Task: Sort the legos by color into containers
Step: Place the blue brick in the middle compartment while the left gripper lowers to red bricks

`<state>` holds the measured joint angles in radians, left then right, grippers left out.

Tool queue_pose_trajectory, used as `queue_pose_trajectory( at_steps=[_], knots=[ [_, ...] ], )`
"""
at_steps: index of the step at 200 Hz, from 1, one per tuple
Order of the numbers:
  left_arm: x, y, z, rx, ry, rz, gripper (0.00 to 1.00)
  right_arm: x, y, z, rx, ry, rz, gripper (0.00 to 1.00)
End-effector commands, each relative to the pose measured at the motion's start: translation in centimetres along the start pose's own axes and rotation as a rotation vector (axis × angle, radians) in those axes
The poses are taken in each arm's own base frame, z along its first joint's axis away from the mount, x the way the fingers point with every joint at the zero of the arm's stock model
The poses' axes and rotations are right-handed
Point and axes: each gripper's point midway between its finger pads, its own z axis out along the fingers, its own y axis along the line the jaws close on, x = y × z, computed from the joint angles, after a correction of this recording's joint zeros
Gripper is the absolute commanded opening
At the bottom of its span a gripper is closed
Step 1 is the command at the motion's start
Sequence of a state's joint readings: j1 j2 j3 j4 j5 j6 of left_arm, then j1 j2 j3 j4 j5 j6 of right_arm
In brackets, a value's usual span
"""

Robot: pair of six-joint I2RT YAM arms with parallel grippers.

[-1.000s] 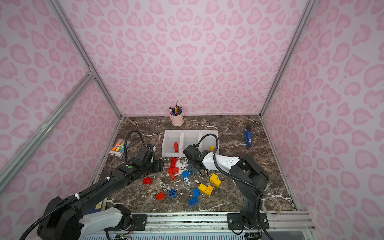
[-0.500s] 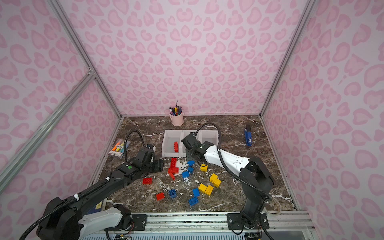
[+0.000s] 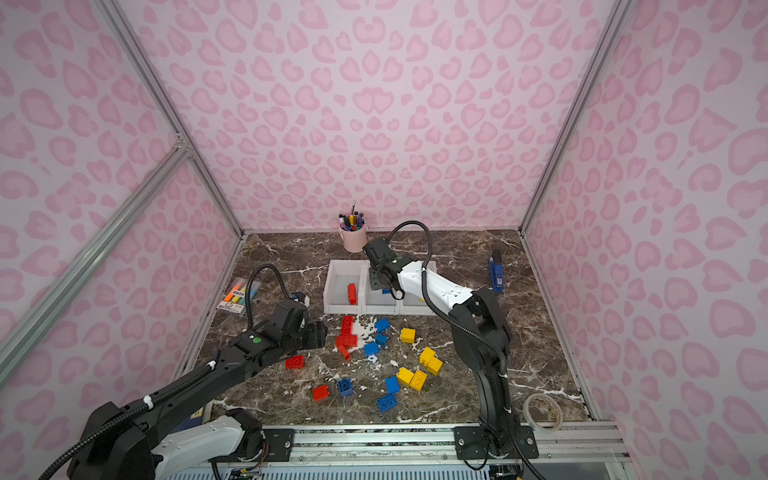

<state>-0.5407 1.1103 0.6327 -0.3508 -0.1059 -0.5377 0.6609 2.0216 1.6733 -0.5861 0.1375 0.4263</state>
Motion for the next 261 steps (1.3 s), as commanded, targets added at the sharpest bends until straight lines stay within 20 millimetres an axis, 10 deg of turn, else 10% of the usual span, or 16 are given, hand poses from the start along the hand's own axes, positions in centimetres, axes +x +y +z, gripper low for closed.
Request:
queue_pose_trajectory(
  at_steps=[1,72,120,178,261],
  knots=[
    [0.1,0.2,0.0,-0.012,0.002,-0.008,0.71,0.4,0.1,-0.5,-0.001,0.003,-0.013,0.68],
    [0.6,0.9,0.0,-0.046,0.027,-0.009,0.71,1.5,0.0,-5.2,-0.043,-0.052,-0.021,0.68],
    [1.9,0.7,-0.1,-0.026,0.057,-0.021,0.71,7.4,-2.2,-6.9,-0.031,0.001,-0.003,0.68],
    [4.5,-2.0,1.2,0.023,0.147,0.042,0.71,12.1,-5.2,-8.4,0.005,0.009,0.096,0.68],
    [5.7,-6.1,3.8,0.048,0.225,0.118,0.70,13.5,-6.3,-8.9,0.021,0.013,0.136,0.68]
  ],
)
